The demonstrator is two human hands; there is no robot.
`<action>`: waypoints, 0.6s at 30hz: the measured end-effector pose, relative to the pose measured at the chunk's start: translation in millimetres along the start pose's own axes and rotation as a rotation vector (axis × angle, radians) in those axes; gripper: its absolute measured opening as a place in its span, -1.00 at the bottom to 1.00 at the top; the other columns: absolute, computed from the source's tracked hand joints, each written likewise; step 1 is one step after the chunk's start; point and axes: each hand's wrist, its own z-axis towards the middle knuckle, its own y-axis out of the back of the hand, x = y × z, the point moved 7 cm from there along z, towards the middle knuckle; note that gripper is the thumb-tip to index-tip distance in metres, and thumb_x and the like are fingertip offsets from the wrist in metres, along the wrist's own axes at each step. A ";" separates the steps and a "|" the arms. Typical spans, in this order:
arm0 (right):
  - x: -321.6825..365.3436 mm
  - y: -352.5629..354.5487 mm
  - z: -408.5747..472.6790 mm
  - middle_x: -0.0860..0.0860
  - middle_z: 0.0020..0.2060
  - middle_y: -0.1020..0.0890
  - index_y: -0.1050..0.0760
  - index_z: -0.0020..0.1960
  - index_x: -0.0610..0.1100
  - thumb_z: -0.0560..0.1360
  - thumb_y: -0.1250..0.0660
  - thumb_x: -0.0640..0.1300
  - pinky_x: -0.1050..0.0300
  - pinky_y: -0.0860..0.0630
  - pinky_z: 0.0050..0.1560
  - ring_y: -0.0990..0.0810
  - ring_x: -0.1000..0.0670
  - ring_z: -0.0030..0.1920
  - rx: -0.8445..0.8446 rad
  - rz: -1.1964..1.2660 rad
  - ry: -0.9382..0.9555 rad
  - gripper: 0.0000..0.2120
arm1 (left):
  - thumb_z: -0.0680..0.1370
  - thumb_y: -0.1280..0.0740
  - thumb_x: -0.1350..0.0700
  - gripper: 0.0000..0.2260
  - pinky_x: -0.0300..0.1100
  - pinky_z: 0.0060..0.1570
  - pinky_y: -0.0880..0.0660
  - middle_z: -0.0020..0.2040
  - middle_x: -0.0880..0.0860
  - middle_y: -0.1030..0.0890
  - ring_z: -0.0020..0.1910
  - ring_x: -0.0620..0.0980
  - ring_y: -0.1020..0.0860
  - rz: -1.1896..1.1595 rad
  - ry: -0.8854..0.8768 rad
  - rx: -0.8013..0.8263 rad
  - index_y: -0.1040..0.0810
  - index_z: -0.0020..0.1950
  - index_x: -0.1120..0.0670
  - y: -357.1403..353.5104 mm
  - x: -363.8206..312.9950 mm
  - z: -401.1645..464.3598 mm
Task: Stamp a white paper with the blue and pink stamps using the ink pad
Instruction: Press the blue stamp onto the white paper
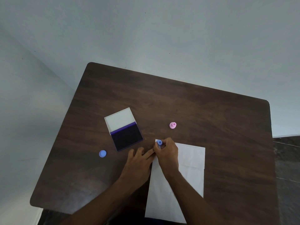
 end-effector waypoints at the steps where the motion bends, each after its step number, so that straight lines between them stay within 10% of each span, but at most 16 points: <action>1: 0.5 -0.1 -0.2 -0.07 -0.03 -0.62 -0.48 0.03 -0.15 0.49 -0.35 0.05 0.28 -0.41 -0.05 -0.50 0.04 -0.16 0.000 0.002 0.000 -0.72 | 0.23 -0.53 -0.16 -0.50 0.00 0.00 -0.55 0.02 -0.08 -0.68 -0.07 0.01 -0.65 -0.002 0.003 -0.001 -0.61 0.14 -0.09 0.8 0.0 -0.3; 10: 5.9 9.1 -4.0 -0.03 -0.13 -0.60 -0.49 -0.02 -0.16 0.47 -0.39 0.00 0.33 -0.42 -0.16 -0.51 0.05 -0.24 -0.017 0.067 -0.029 -0.76 | 0.44 -0.38 -0.13 -0.53 0.07 0.22 -0.40 0.23 -0.03 -0.59 0.15 0.06 -0.56 -0.112 0.030 0.032 -0.46 0.33 -0.09 4.6 -1.5 0.8; 18: -27.9 44.6 -12.1 -0.17 -0.38 -0.53 -0.59 -0.25 -0.27 0.35 -0.49 -0.20 0.15 -0.31 -0.46 -0.34 0.02 -0.48 -0.084 0.847 -0.316 -0.86 | 0.59 -0.17 -0.09 -0.49 0.04 0.41 -0.13 0.47 -0.04 -0.32 0.38 0.04 -0.32 -0.080 0.035 0.080 -0.14 0.52 -0.08 9.1 -4.9 3.9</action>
